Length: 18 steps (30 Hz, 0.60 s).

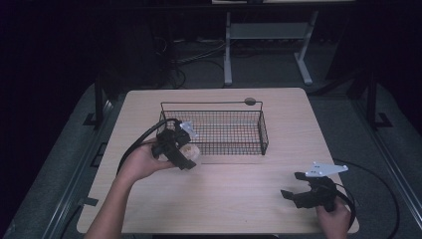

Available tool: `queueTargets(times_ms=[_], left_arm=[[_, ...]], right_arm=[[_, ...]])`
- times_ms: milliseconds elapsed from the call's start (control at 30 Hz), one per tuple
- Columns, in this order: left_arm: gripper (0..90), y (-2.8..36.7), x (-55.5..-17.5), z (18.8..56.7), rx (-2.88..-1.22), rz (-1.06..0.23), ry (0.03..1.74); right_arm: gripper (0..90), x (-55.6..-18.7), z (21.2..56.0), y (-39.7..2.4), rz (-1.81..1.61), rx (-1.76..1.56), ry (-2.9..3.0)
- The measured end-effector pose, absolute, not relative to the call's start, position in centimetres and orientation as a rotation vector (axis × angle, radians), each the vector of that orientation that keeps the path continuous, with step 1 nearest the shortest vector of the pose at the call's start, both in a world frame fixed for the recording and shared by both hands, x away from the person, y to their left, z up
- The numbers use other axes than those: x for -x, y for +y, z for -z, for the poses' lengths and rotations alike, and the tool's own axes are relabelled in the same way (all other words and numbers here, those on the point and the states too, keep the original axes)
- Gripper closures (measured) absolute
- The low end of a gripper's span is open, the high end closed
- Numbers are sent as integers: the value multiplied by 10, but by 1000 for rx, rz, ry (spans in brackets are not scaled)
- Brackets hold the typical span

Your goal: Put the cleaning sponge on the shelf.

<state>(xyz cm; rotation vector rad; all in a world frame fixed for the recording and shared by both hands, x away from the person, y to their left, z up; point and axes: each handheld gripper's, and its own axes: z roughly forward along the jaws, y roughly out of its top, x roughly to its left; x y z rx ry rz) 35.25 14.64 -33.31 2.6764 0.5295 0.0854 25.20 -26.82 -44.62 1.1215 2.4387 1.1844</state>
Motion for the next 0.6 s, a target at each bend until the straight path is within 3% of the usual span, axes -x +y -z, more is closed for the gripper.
queueTargets(times_ms=[600], left_arm=[[284,148,-372,313,-2666,-93,553]], right_arm=[[141,-252,445,-268,-1183,-1116,2436]])
